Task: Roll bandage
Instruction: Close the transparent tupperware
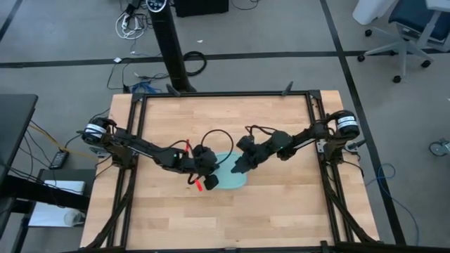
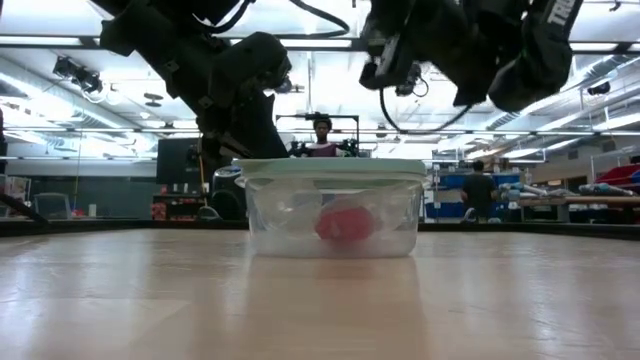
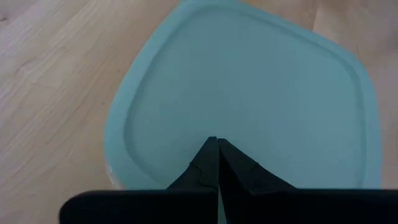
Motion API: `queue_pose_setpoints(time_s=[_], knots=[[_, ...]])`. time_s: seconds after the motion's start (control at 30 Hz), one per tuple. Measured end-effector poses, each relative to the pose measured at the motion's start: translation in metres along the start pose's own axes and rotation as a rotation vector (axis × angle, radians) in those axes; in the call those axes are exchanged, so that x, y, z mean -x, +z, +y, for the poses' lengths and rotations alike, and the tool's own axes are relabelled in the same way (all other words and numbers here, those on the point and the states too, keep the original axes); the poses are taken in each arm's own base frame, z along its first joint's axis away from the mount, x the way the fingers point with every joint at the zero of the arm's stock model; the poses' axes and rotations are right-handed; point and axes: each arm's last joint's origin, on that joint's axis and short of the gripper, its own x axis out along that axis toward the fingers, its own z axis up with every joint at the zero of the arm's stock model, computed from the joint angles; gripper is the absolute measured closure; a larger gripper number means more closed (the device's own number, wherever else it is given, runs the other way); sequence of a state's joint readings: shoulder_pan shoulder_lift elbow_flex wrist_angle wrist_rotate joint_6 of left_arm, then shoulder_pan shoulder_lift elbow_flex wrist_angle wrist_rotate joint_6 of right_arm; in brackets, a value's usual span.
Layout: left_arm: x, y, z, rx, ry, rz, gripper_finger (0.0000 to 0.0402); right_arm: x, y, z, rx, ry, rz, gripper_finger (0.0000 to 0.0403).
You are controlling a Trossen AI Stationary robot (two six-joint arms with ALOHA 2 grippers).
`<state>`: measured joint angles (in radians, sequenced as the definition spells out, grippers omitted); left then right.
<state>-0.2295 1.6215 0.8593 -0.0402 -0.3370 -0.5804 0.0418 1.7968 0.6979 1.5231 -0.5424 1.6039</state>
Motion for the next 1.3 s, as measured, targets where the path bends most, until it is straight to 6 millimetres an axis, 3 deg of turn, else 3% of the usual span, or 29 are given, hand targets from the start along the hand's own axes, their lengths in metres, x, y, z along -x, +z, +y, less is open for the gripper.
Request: queue_pose_setpoints(time_s=[0.07, 0.17, 0.23, 0.37, 0.47, 0.7, 0.8, 0.87, 1.0, 1.13, 1.3], knots=[[0.0, 0.0, 0.0, 0.0, 0.001, -0.001, 0.0396, -0.002, 0.0, -0.001, 0.032, -0.047, 0.018, 0.04], [0.0, 0.0, 0.0, 0.002, -0.001, -0.005, 0.0396, 0.015, -0.006, -0.052, -0.1, -0.441, 0.032, 0.0399], [0.001, 0.003, -0.002, 0.007, -0.014, -0.013, 0.0396, 0.023, -0.004, -0.06, -0.101, -0.468, 0.02, 0.0396], [0.0, 0.0, 0.0, 0.001, -0.012, 0.005, 0.0396, 0.02, -0.003, -0.044, -0.084, -0.244, -0.016, 0.0392], [0.0, 0.0, -0.001, 0.001, -0.014, 0.004, 0.0396, 0.007, -0.002, -0.01, -0.041, -0.016, -0.023, 0.0398], [0.0, 0.0, -0.001, 0.001, -0.013, 0.004, 0.0396, -0.017, -0.005, 0.008, 0.05, 0.023, 0.055, 0.0396], [0.0, 0.001, -0.001, 0.003, -0.015, 0.0, 0.0396, 0.0, -0.003, -0.042, 0.008, -0.378, 0.06, 0.0399], [0.001, 0.003, -0.002, 0.01, -0.03, -0.013, 0.0396, 0.014, -0.002, -0.06, -0.044, -0.507, 0.045, 0.0399], [0.0, 0.001, -0.002, 0.006, -0.031, -0.001, 0.0396, 0.02, -0.001, -0.048, -0.002, -0.298, 0.01, 0.039], [0.0, 0.001, -0.002, 0.005, -0.031, 0.003, 0.0396, 0.009, -0.001, -0.012, 0.032, -0.025, 0.011, 0.039], [0.0, 0.001, -0.001, 0.003, -0.028, 0.005, 0.0396, -0.003, -0.007, 0.002, 0.046, 0.022, 0.063, 0.0401]])
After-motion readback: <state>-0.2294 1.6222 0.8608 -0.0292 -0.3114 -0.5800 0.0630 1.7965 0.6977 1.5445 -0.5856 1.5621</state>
